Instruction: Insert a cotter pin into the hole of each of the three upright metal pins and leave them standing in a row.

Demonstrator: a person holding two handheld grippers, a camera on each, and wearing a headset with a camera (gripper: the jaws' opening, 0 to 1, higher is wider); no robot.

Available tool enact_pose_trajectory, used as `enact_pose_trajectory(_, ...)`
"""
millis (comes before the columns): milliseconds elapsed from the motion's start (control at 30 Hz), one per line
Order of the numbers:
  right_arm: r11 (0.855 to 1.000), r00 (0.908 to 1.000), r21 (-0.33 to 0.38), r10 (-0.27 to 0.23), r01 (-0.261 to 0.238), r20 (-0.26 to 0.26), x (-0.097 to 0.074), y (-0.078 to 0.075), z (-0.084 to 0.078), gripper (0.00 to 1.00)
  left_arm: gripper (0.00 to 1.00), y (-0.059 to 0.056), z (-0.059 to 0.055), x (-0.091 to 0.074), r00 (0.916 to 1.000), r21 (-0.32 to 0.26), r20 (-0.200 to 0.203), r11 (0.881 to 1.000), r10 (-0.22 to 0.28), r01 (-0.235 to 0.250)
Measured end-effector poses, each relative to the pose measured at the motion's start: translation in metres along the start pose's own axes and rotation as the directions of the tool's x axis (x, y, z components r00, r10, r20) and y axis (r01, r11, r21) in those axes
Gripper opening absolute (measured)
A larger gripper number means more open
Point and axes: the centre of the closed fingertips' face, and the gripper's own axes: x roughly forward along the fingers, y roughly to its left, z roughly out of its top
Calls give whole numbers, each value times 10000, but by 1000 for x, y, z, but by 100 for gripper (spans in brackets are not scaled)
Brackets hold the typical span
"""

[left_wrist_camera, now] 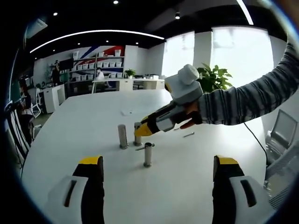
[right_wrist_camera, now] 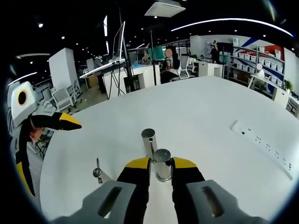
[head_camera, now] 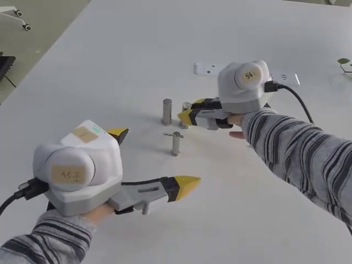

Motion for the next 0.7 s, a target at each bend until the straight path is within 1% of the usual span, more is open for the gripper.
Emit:
enact_pose_trajectory(33, 9999, 9999, -3, -128, 128, 8, 0, -2, 0, 9, 97, 0, 0, 0, 10000, -57, -17, 10000, 28, -28)
enact_pose_trajectory(67, 10000, 10000, 22, -72, 72, 44, 0, 0, 1, 9, 97, 0, 0, 0, 10000, -81, 14, 9999, 72, -72)
enact_pose_trajectory(167, 9997, 9996, 58, -223, 222, 147, -1, 1, 1, 9, 96, -1, 0, 0, 10000, -97, 53, 9999, 66, -66)
enact_pose_trajectory(200, 9997, 9996, -18, -263, 264, 137, -1, 2, 1, 9, 96, -1, 0, 0, 10000, -61, 44, 10000, 42, -41)
enact_pose_trajectory(233, 9985, 9990, -318, -439, 442, 87, -2, 1, 2, 8, 96, -2, 0, 0, 10000, -41, 40, 10000, 6, -6)
enact_pose_trajectory(333, 9970, 9982, -515, -587, 582, -76, -3, 4, 2, 8, 98, -4, -1, -1, 10000, 47, 66, 10000, -16, 16)
enact_pose_trajectory(433, 9962, 9969, -376, -785, 782, -72, -5, 2, 2, 8, 98, -5, -4, -2, 10000, 57, -35, 10000, 3, -2)
enact_pose_trajectory(500, 9960, 9962, -206, -862, 864, 75, -8, 1, 5, 8, 98, -5, -4, -3, 10000, 79, -38, 10000, 1, 0)
enact_pose_trajectory(567, 9953, 9954, -137, -959, 960, 80, -11, 1, 7, 8, 98, -5, -4, -4, 10000, 72, -24, 10000, 12, -12)
enact_pose_trajectory(667, 9915, 9928, -500, -1195, 1198, 80, -16, -3, 9, 8, 98, -5, -3, -5, 10000, 89, -10, 9999, 56, -56)
enact_pose_trajectory(700, 9910, 9924, -512, -1231, 1234, 85, -18, -3, 9, 8, 98, -5, -2, -6, 10000, 88, -7, 9999, 58, -58)
